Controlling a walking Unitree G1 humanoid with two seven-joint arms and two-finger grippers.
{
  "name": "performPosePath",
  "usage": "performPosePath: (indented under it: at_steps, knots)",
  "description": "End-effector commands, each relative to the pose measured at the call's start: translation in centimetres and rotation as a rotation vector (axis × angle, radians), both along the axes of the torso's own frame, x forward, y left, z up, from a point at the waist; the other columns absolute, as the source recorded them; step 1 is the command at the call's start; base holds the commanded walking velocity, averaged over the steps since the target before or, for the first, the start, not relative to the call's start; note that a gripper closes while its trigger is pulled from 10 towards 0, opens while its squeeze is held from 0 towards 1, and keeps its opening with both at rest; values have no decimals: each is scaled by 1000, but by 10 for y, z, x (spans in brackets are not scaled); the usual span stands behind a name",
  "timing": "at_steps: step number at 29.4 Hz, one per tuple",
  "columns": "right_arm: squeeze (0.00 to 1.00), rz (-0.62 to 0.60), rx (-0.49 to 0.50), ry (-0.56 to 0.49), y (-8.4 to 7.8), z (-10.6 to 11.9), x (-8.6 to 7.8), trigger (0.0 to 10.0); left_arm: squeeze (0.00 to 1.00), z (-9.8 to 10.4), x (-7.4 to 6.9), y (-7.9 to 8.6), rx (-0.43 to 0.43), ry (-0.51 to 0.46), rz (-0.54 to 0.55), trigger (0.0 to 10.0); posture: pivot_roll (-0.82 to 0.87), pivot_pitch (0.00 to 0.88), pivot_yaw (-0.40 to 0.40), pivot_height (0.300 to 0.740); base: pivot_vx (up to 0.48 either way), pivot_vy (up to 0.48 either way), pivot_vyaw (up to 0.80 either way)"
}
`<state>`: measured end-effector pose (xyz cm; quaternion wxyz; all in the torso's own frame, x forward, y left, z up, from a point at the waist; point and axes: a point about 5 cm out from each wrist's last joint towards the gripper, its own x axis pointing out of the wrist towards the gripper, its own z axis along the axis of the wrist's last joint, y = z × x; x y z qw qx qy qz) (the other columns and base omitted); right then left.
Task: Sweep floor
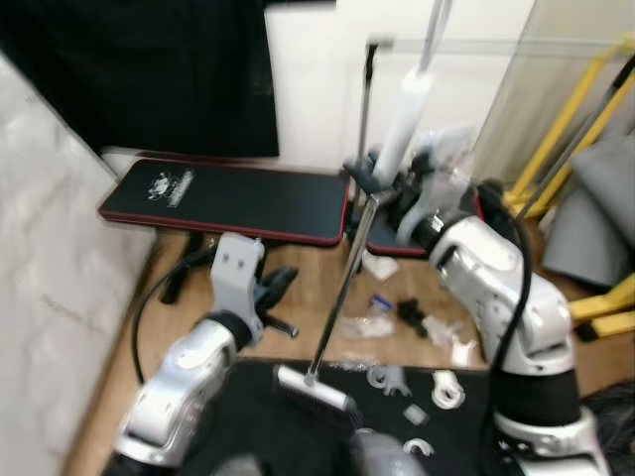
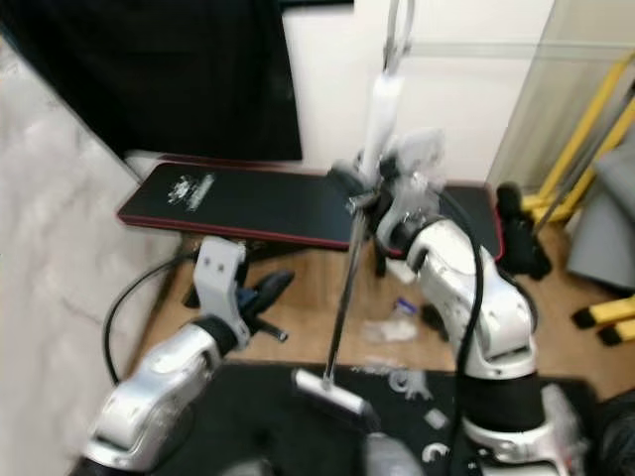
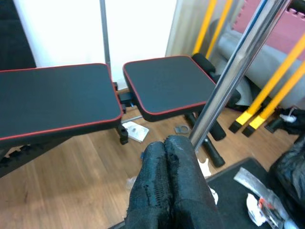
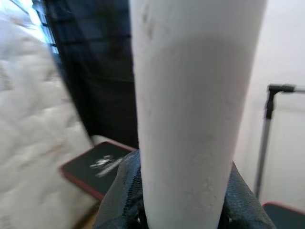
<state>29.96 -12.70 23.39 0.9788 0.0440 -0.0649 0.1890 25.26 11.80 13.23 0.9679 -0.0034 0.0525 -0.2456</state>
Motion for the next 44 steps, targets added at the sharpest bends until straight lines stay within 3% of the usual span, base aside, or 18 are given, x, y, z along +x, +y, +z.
performPosePath:
  at_steps: [1,26,30,37,44]
  knots:
    - [0,-7,18,-39,1,7,0,10000,0,-2,-1,3,11,14,-2,10000,-130,140,-92,740,375,0,0]
    - [0,-164,82,43,-5,-1,5,10000,0,-3,-5,4,22,37,-27,10000,-133,166,-79,740,367,0,0]
    - [0,-286,57,107,-11,-12,12,10000,0,-2,-9,2,18,47,-68,10000,-127,179,-80,740,0,0,0]
    - [0,-356,74,124,-18,-15,16,10000,0,0,-15,-1,-2,54,-118,10000,-121,199,-77,740,0,0,0]
    - [0,-426,80,154,-26,-23,18,10000,0,6,-31,-7,-24,66,-235,10000,-109,237,-73,740,0,0,0]
